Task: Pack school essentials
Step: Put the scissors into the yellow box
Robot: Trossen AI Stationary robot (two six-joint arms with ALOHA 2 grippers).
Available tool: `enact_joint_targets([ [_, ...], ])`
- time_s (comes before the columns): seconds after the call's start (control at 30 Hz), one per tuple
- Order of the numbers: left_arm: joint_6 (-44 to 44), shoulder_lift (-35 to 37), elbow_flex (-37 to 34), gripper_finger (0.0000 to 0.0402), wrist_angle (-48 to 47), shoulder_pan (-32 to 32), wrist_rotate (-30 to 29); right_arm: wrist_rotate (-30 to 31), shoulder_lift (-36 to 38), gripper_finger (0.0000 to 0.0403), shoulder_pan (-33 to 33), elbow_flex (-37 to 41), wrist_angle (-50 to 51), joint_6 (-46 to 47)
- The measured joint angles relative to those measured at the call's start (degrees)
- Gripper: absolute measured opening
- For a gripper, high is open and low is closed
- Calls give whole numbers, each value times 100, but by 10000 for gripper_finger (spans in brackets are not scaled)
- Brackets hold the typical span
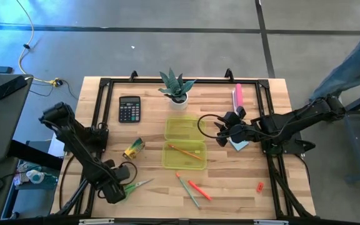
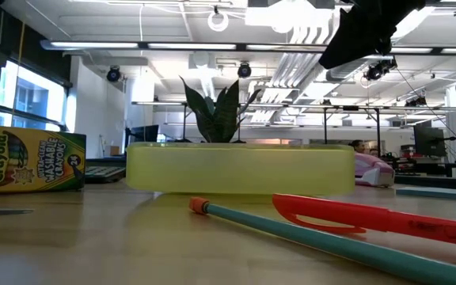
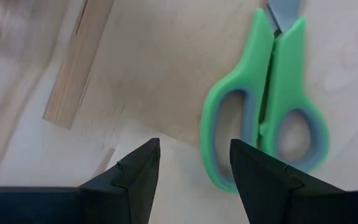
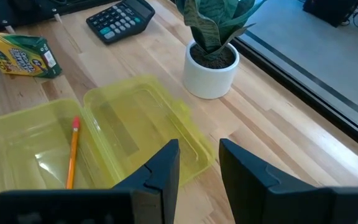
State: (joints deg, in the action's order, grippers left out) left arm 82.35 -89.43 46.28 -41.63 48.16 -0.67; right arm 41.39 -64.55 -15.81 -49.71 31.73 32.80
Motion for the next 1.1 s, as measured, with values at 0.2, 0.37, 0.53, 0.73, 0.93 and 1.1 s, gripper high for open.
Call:
enact_joint_targets([
  [0.2, 53, -17, 0, 186, 0, 0, -130, 0, 0, 105, 0, 0, 24, 0],
  [0.37, 148, -17, 0, 186, 0, 2, -214, 0, 0, 105, 0, 0, 24, 0],
  [0.53, 151, -17, 0, 186, 0, 2, -268, 0, 0, 105, 0, 0, 24, 0],
  [0.73, 183, -19, -19, 186, 17, 39, -505, 2, 0, 105, 0, 0, 24, 0],
  [0.93, 299, -25, -293, 186, 402, 91, -487, 2, 0, 105, 2, 0, 23, 0],
  [1.1, 353, -74, -299, 185, 413, 107, -569, 2, 0, 105, 1, 0, 22, 0],
])
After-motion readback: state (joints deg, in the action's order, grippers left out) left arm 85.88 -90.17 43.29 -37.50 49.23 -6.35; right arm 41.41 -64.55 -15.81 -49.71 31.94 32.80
